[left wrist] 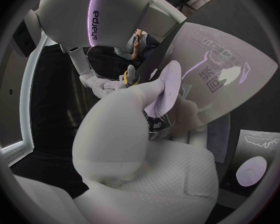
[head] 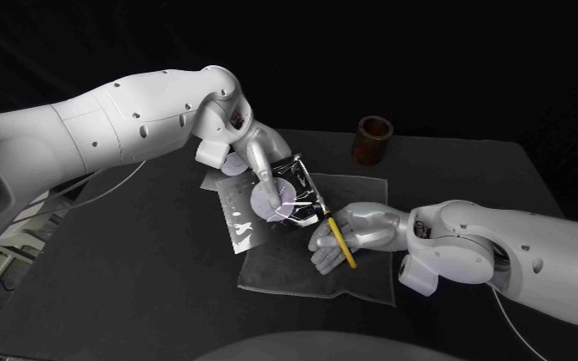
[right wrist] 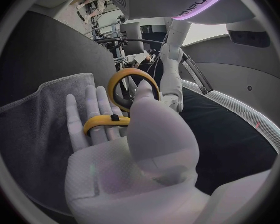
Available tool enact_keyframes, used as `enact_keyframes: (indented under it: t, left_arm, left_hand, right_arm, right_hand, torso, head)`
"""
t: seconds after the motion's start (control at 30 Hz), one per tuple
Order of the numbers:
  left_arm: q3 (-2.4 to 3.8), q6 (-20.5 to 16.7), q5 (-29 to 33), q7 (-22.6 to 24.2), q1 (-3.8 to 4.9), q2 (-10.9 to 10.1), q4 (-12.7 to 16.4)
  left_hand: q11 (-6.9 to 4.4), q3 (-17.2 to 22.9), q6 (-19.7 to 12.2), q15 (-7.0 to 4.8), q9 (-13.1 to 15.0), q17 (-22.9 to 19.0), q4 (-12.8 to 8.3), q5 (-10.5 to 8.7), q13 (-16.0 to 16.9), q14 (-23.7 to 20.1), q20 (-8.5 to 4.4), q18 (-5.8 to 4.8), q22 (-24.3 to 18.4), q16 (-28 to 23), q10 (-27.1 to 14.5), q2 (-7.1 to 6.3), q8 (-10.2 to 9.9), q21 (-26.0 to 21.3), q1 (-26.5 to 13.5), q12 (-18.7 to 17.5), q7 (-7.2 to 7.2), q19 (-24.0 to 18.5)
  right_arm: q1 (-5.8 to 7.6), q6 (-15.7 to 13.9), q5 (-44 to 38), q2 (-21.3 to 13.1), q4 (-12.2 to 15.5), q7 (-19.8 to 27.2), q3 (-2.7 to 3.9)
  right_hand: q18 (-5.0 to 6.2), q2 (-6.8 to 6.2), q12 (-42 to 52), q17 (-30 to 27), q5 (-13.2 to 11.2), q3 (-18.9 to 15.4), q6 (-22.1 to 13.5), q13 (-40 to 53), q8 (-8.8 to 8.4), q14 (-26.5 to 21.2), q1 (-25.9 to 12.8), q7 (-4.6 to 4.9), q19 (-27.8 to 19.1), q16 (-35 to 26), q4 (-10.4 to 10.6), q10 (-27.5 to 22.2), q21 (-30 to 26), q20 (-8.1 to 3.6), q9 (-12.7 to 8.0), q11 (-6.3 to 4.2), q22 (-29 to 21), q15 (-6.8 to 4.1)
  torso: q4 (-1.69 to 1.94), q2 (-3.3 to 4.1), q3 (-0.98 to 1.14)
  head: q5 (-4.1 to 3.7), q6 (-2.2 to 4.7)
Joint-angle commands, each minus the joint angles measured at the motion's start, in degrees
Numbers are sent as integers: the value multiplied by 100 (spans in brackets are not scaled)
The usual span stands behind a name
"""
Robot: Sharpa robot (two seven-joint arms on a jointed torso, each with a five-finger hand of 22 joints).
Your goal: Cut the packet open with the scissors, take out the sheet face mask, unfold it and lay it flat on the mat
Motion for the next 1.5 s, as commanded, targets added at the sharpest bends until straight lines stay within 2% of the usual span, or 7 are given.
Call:
enact_keyframes:
  t: [0.03, 0.17, 0.37, 0.97, 1.27, 1.43, 1.5]
  left_arm:
    - [5, 74, 23, 61, 3, 14, 7]
    - [5, 68, 23, 66, 3, 23, 5]
    - [5, 64, 23, 73, 3, 32, -21]
    - [6, 19, 28, 120, 3, -56, -275]
    - [11, -75, 157, 182, 2, -200, -440]
    - [50, -104, 218, 199, 3, -238, -517]
    - [73, -114, 235, 200, 3, -256, -530]
  left_hand:
    - [1, 34, 12, -15, 361, 10, -10, 37, 8, 14, -29, 63, 8, -24, 36, 58, 25, 33, -20, 20, 15, 15]
    - [1, 34, 12, -15, 361, 10, -10, 37, 8, 14, -29, 63, 8, -24, 36, 58, 25, 33, -20, 20, 15, 15]
    - [1, 34, 12, -15, 361, 10, -10, 37, 8, 14, -29, 63, 8, -24, 36, 58, 25, 33, -20, 20, 15, 15]
    - [2, 36, 6, -13, 376, 13, -5, 36, 10, 16, -27, 61, 8, -24, 36, 62, 27, 35, -37, 21, 15, 13]
    - [1, 37, 4, -14, 385, 15, -7, 36, 11, 18, -28, 62, 8, -24, 38, 61, 29, 37, -42, 22, 15, 12]
    - [1, 37, 3, -14, 388, 16, -7, 36, 11, 19, -28, 62, 8, -24, 38, 61, 29, 37, -44, 22, 14, 12]
    - [1, 37, 3, -14, 388, 16, -7, 36, 11, 19, -28, 62, 8, -24, 38, 61, 29, 37, -44, 22, 14, 12]
  right_arm:
    - [3, -89, 66, 10, 1, 228, 7]
    - [3, -79, 50, 25, -8, 199, 7]
    - [3, 17, -34, 35, -5, 103, 7]
    - [-40, 186, -146, -331, 283, -24, 3]
    - [-71, 431, -15, -514, 389, -60, -5]
    - [-85, 734, 85, -546, 414, -155, -13]
    - [-89, 827, 172, -547, 405, -177, -19]
  right_hand:
    - [569, 101, 42, -5, -24, -68, 108, 7, 30, 79, 35, 356, 61, 49, -18, 621, 34, 0, -60, -38, 8, -13]
    - [586, 200, 48, -4, -24, -151, 214, 11, 7, 167, 104, 319, 93, 98, -50, 728, 53, -6, -153, -74, 10, -44]
    - [588, 212, 46, -5, -25, -174, 233, 11, 1, 179, 115, 313, 99, 104, -57, 745, 56, -7, -172, -79, 10, -49]
    - [556, 116, -82, -85, -26, -677, 173, -11, -146, 21, -15, 394, -33, 23, -30, 555, 11, 5, -405, 2, -23, 14]
    - [526, 119, -90, -127, -25, -849, 130, -16, -182, -89, -90, 434, -228, -30, -6, 407, -40, 9, -484, 47, -48, 55]
    - [412, -78, -91, -216, -25, -835, -144, -18, -311, -398, -307, 564, -758, -174, 136, -116, -176, 12, -624, 189, -99, 180]
    - [362, -322, -71, -253, -29, -541, -378, -8, -377, -530, -427, 612, -860, -220, 206, -368, -194, 9, -695, 238, -98, 229]
  torso:
    - [0, -1, 0]
    - [-2, 1, -1]
    - [-2, -1, -1]
    - [-9, -2, -2]
    - [-1, 2, -4]
    - [-2, 1, -13]
    - [2, 1, -16]
  head:
    - [-12, 2]
    - [-13, -16]
    - [-10, -24]
    - [18, -44]
    - [90, -95]
    - [137, -124]
    - [168, -135]
